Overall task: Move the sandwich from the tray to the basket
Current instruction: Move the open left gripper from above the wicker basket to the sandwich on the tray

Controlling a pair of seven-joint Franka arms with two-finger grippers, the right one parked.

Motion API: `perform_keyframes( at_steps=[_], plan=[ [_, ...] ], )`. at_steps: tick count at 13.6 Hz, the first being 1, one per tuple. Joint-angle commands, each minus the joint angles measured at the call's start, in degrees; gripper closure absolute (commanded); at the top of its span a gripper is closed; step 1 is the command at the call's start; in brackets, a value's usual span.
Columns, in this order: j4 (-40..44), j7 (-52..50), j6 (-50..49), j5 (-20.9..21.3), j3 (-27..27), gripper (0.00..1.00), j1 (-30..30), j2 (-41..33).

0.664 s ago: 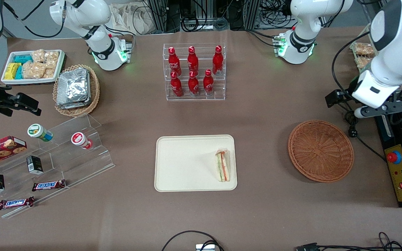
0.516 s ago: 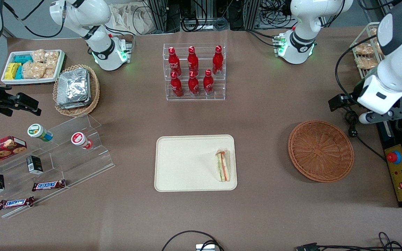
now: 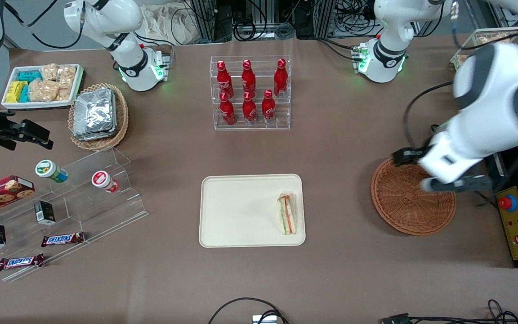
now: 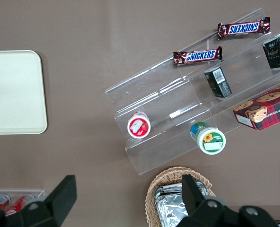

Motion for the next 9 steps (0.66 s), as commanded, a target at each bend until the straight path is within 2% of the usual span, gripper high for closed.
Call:
perform_keyframes(
  at_steps=[1, 4, 6, 9],
  plan=[
    [7.61, -14.19, 4.5, 1.1, -0.84, 0.0, -7.99, 11.13],
    [7.61, -27.41, 12.06, 1.45, -0.67, 0.0, -15.55, 17.46],
    [7.43, -33.57, 18.21, 1.37, -0.67, 0.0, -17.5, 21.95],
    [7.17, -34.57, 24.56, 1.37, -0.67, 0.0, -19.18, 25.91]
  ],
)
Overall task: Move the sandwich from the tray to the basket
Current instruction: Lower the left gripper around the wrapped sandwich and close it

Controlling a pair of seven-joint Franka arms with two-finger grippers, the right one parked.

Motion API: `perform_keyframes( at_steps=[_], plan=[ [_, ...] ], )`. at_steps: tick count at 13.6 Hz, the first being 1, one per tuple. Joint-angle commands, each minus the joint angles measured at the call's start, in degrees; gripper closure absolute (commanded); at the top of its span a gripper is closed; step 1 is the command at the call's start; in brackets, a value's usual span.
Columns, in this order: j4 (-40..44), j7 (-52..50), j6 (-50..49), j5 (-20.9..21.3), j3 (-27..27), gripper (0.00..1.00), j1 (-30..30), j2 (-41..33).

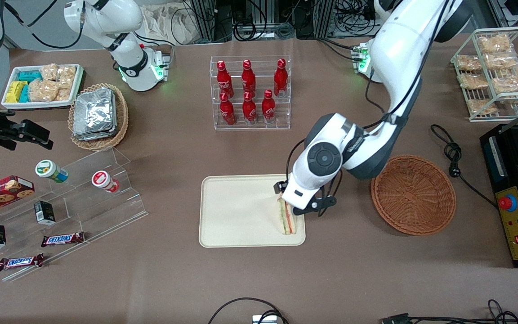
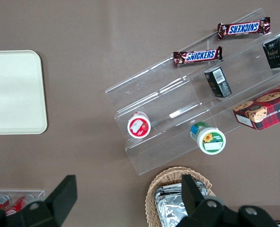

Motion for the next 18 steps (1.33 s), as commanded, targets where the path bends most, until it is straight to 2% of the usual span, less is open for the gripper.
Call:
perform_keyframes(
  at_steps=[1, 6, 11, 12, 13, 14, 15, 17, 18],
  plan=[
    [2.67, -1.47, 1.84, 0.83, 0.3, 0.0, -0.8, 3.54],
    [2.41, -1.2, 8.78, 1.01, 0.38, 0.0, -0.8, 7.24],
    [2.5, 0.64, 9.58, 0.92, 0.47, 0.01, -0.62, 8.38],
    [2.5, 1.43, 9.58, 1.01, 0.47, 0.04, -0.62, 8.56],
    [2.5, 1.52, 9.67, 1.01, 0.47, 0.19, -0.62, 8.74],
    [2.5, 1.35, 10.54, 1.1, 0.56, 0.26, -0.62, 9.0],
    [2.5, 0.82, 12.81, 1.18, 0.65, 0.31, -0.62, 9.17],
    [2.41, 1.17, 14.32, 1.27, 0.65, 0.31, -0.1, 9.0],
    [2.41, 1.17, 14.32, 1.27, 0.65, 0.39, -0.01, 8.91]
  ],
)
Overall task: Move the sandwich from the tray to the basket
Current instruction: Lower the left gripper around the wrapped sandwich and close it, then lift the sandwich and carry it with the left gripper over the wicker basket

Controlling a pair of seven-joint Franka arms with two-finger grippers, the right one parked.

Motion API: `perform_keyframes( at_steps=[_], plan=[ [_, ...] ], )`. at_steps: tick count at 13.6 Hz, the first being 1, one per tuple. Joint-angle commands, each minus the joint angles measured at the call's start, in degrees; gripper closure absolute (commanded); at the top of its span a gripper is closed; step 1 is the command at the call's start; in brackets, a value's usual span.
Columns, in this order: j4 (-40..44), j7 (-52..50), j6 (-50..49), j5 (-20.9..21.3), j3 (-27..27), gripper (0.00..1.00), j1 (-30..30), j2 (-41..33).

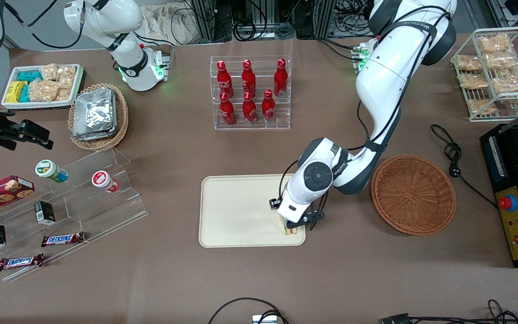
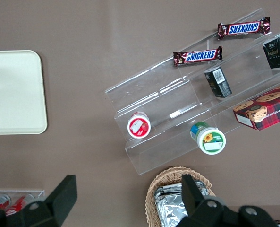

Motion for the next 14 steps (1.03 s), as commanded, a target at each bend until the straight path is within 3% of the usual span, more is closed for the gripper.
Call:
perform_keyframes(
  at_steps=[1, 3, 5, 9, 14],
  plan=[
    [1.92, 0.31, 0.31, 0.89, 0.11, 0.53, 0.0, 0.76],
    [1.92, 0.14, -0.13, 0.89, 0.11, 0.98, 0.18, 0.06],
    [2.1, -0.04, -4.76, 0.89, 0.81, 1.0, 0.27, -2.38],
    [-0.61, 0.58, -20.94, 0.89, 7.13, 1.0, 0.27, -14.85],
    [-17.12, -0.48, -19.22, 0.71, 13.46, 1.0, 0.27, -28.4]
  ],
)
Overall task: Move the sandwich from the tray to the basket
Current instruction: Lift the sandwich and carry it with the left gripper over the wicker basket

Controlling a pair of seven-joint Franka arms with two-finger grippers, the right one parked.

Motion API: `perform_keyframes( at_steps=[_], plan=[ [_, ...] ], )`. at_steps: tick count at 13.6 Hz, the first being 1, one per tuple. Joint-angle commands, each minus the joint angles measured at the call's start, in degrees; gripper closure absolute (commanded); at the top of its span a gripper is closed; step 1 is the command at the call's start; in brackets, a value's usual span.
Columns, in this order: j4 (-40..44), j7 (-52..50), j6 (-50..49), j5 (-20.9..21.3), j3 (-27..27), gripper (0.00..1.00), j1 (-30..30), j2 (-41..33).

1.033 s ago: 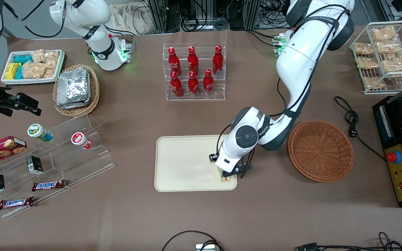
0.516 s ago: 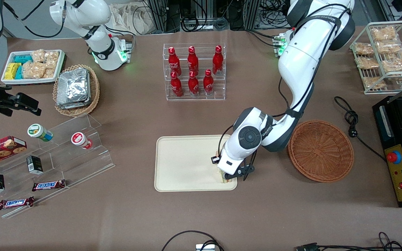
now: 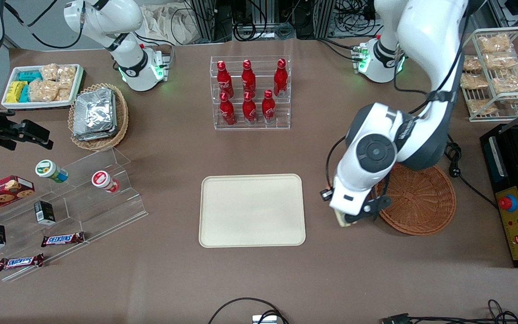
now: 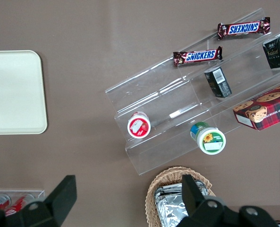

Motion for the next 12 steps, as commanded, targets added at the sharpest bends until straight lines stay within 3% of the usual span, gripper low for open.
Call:
perform_keyframes(
  at_steps=[1, 5, 9, 12],
  plan=[
    [-13.39, -0.8, 5.04, 0.21, 3.59, 1.0, -0.21, -8.26],
    [-30.72, 0.6, 18.93, 0.38, 8.43, 1.0, -0.13, -14.35],
    [-30.84, 6.65, 19.13, -1.45, 14.49, 1.0, -0.21, -12.15],
    [-29.52, 3.61, 19.47, -3.9, 17.12, 1.0, -0.12, -11.71]
  ],
)
